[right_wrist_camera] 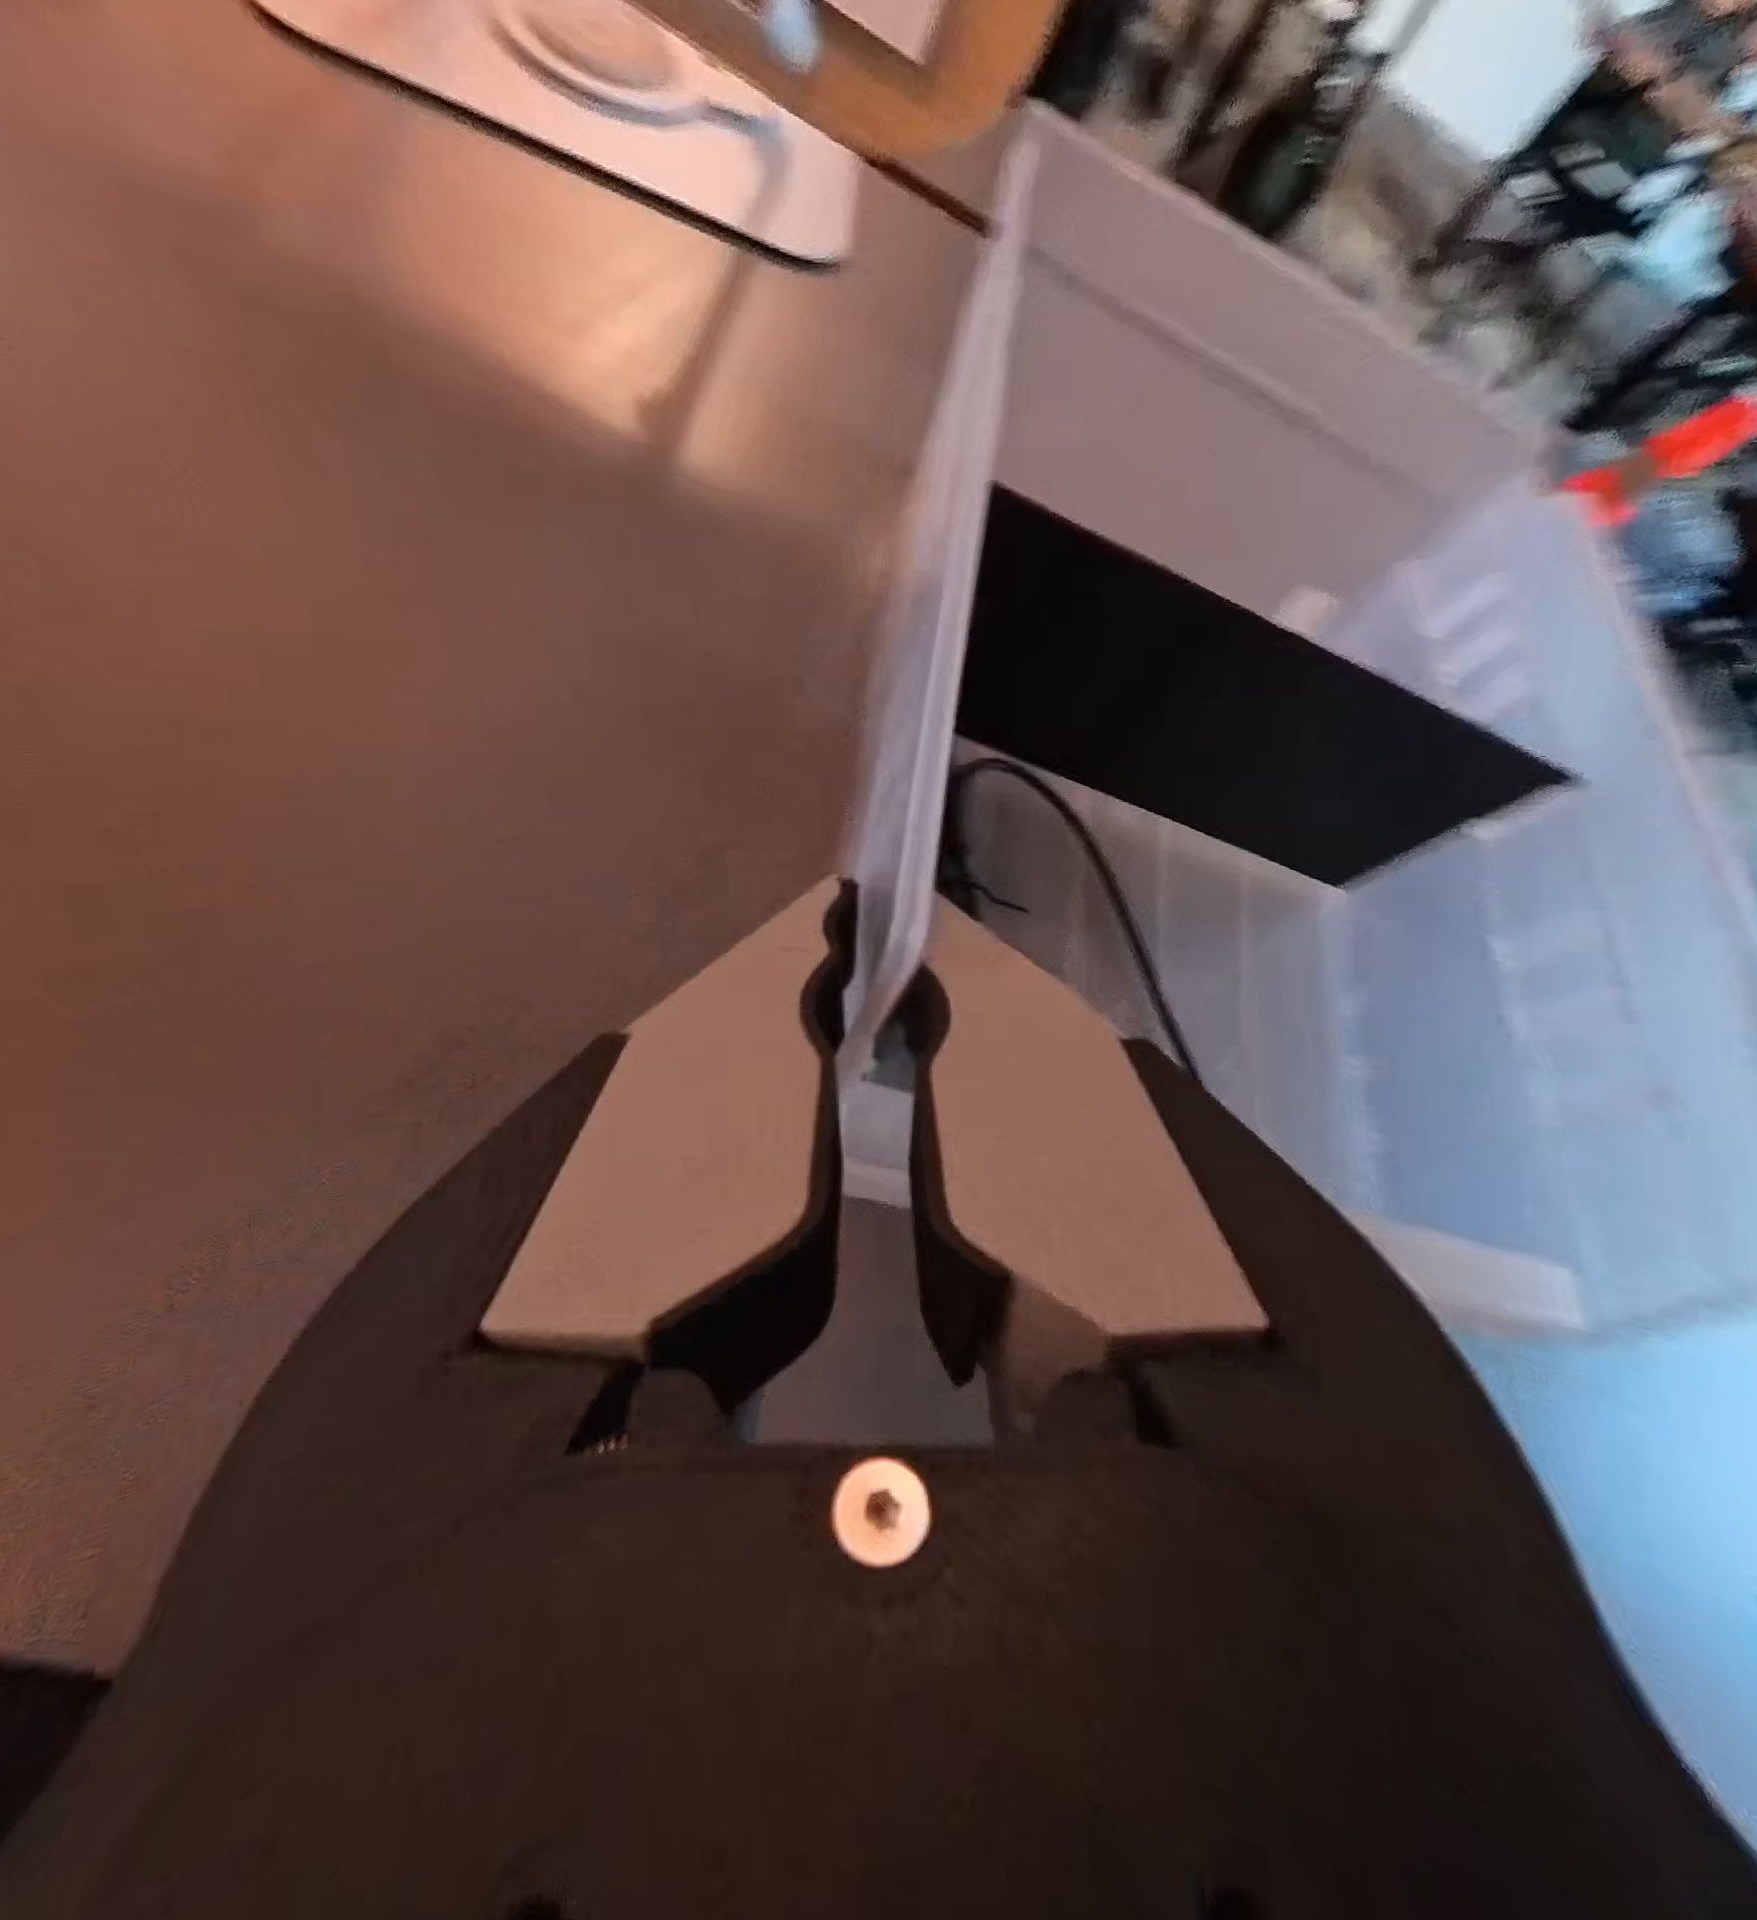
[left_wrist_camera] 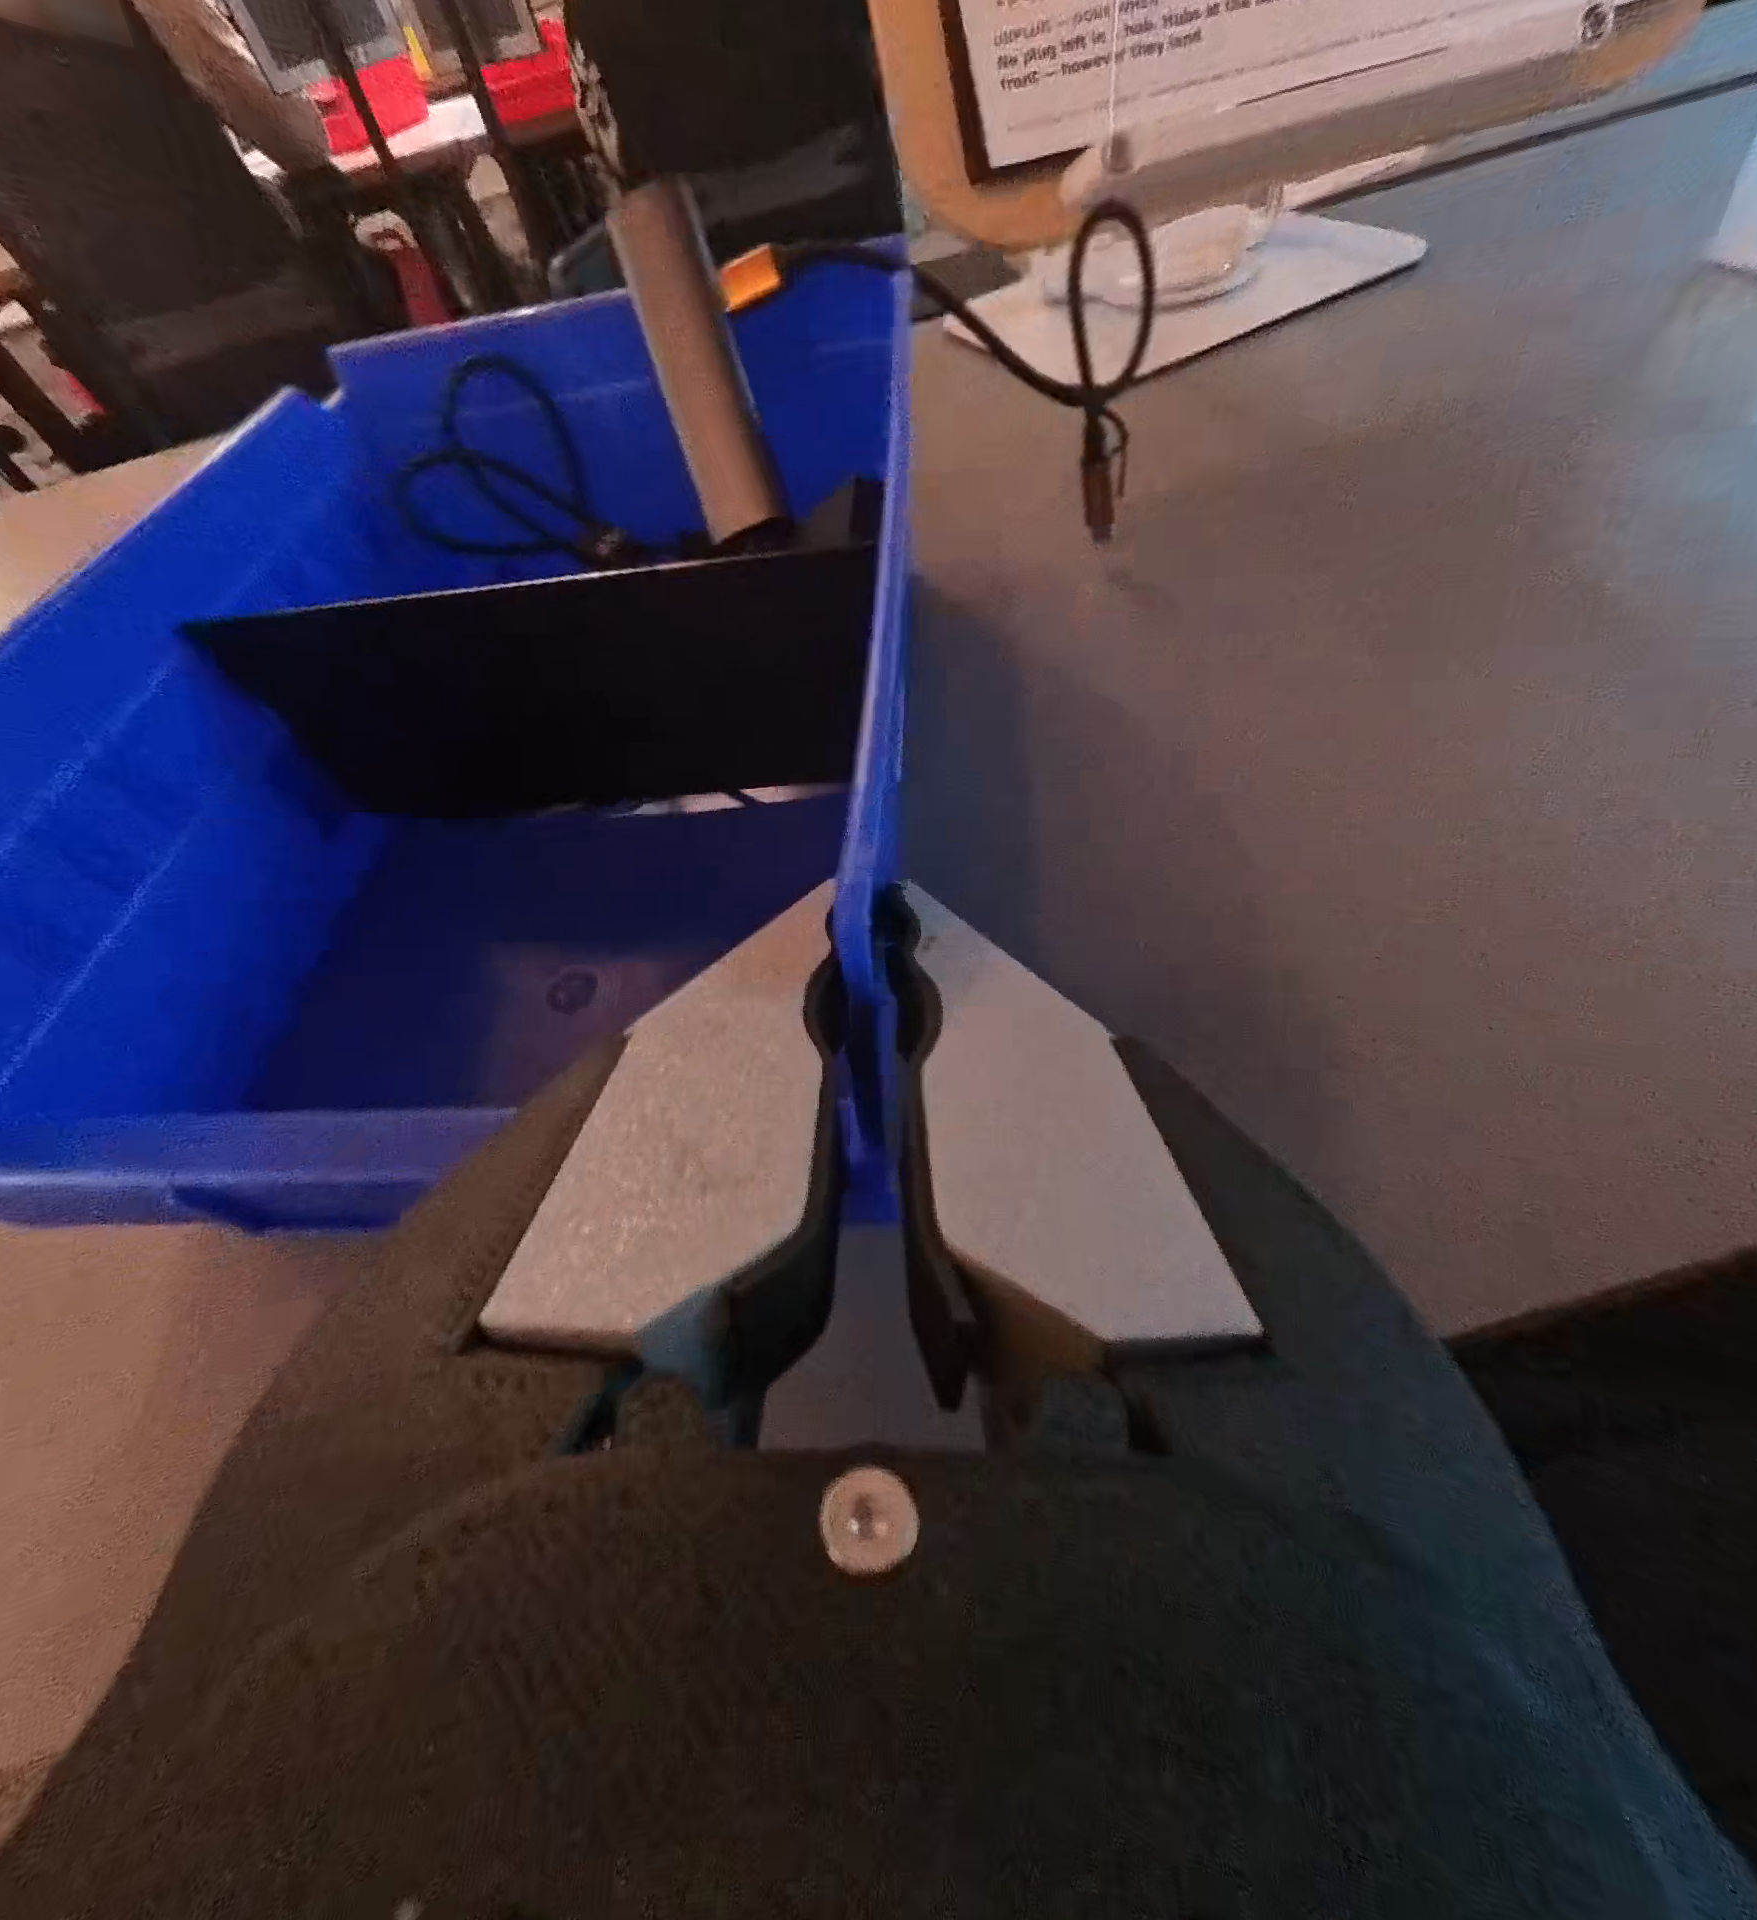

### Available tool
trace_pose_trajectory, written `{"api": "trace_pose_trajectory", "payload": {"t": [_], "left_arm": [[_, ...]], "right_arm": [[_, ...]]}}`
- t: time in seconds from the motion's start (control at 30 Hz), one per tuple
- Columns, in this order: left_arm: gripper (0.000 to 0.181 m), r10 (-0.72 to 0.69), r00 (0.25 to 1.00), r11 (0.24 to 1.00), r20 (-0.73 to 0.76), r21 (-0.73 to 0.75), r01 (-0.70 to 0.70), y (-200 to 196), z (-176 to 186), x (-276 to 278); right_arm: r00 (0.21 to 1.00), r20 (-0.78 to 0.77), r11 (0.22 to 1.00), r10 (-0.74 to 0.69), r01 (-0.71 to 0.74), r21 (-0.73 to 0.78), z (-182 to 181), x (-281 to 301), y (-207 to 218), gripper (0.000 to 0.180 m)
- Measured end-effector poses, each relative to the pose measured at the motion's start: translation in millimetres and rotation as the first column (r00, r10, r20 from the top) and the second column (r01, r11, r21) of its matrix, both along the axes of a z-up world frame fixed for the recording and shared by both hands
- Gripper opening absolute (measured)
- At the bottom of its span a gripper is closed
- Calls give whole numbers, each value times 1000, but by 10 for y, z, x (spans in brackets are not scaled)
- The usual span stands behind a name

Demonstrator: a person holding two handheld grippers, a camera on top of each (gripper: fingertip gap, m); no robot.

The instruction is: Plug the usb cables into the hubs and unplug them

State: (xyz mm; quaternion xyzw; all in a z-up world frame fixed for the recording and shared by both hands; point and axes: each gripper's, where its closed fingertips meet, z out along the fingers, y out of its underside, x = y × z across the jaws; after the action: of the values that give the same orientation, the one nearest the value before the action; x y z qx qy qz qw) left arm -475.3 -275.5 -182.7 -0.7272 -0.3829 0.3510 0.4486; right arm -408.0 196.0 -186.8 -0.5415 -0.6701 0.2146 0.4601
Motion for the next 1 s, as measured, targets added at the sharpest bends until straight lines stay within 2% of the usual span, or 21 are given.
{"api": "trace_pose_trajectory", "payload": {"t": [0.17, 0.27, 0.33, 0.37, 0.4, 0.5, 0.53, 0.63, 0.7, 0.77, 0.83, 0.9, 0.97, 1.0], "left_arm": [[1, 47, 997, 999, -67, -15, -48, 254, 7, 91], [1, 109, 992, 993, -69, 49, -106, 326, 21, 137], [2, 71, 996, 995, -47, 77, -67, 440, 32, 218], [13, 2, 1000, 995, -31, 98, 1, 537, 61, 295], [28, -54, 998, 990, -26, 131, 57, 595, 140, 373], [44, -145, 987, 978, -69, 139, 154, 558, 505, 473], [45, -151, 985, 980, -82, 121, 160, 495, 641, 429], [21, -118, 985, 980, -124, 148, 136, 301, 1086, 0], [34, -115, 992, 979, -55, 163, 122, 266, 1173, -484], [57, -110, 991, 985, 77, 140, 98, 290, 1055, -1027], [55, -119, 960, 992, 253, 61, 107, 351, 724, -1464], [55, -89, 890, 995, 446, -3, 101, 372, 319, -1725], [58, -96, 832, 993, 546, -9, 120, 467, 58, -1820], [60, -100, 826, 991, 554, -22, 135, 514, -22, -1853]], "right_arm": [[999, 9, 995, -41, 40, 90, 3, 145, 77, 6], [998, 19, 993, -54, 52, 110, 2, 193, 49, 5], [997, 56, 991, -56, 49, 122, -4, 229, 56, 6], [996, 74, 993, -46, 38, 115, 8, 256, 44, 7], [997, 74, 995, -29, 22, 96, 56, 291, 15, 8], [999, -20, 998, 35, -34, 54, 426, 426, -78, 19], [997, -55, 998, 51, -48, 37, 567, 476, -101, 21], [977, -165, 990, 134, -139, -20, 930, 575, -272, 23], [952, -210, 967, 224, -244, -71, 1061, 584, -515, 25], [915, -217, 923, 339, -368, -113, 1085, 568, -829, 26], [881, -191, 878, 432, -460, -134, 1018, 532, -1102, 32], [858, -142, 847, 494, -512, -145, 905, 478, -1294, 37], [839, -131, 825, 528, -543, -156, 836, 403, -1433, 37], [826, -123, 811, 549, -563, -161, 792, 369, -1504, 37]]}}
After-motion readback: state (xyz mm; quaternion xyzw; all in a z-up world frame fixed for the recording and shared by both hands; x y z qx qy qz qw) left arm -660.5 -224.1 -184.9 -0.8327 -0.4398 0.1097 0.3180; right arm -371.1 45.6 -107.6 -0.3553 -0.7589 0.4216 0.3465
